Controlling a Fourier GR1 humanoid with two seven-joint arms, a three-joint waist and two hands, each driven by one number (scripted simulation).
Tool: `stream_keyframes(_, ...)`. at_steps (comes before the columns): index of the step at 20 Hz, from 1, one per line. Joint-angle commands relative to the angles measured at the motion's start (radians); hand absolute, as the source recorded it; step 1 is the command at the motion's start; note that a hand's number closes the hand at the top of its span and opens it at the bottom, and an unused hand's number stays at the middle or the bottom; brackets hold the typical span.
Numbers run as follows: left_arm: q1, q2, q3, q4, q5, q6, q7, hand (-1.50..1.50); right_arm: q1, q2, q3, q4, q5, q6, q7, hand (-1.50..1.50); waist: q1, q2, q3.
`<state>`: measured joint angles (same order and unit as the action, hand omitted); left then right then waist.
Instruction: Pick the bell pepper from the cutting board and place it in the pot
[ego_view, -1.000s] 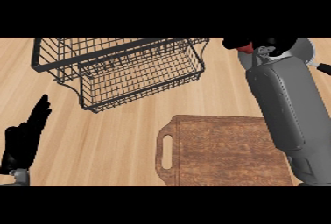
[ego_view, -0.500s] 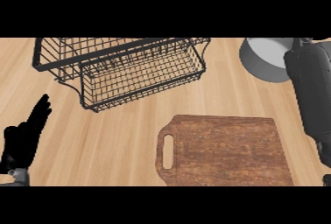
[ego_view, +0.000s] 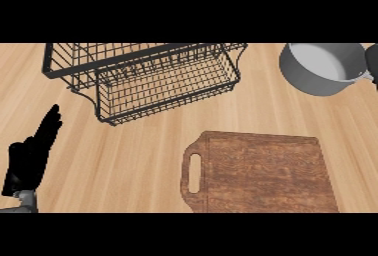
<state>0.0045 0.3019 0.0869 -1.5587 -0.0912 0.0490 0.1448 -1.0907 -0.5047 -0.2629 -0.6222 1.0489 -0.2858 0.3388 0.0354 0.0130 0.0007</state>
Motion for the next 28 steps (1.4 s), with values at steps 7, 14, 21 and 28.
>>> stream_keyframes(7,-0.035,0.013,0.012,0.022,0.015,-0.037,-0.018,0.00,-0.047,-0.090,-0.008,0.325,0.066,-0.106,-0.127,1.50,0.041,0.018,0.001)
stream_keyframes(14,-0.070,0.008,0.001,0.021,0.008,-0.038,-0.001,0.00,-0.041,-0.123,-0.179,0.397,-0.109,-0.091,-0.233,-1.50,0.059,0.032,0.005)
stream_keyframes(21,-0.058,-0.011,-0.007,0.029,-0.006,-0.024,-0.019,0.00,-0.030,-0.121,-0.240,0.411,-0.172,-0.120,-0.364,-1.50,0.059,0.030,0.005)
stream_keyframes(28,-0.021,-0.039,-0.034,0.025,-0.025,-0.012,-0.033,0.00,-0.056,-0.083,-0.432,0.314,-0.390,-0.205,-0.583,-1.50,0.036,0.017,0.006)
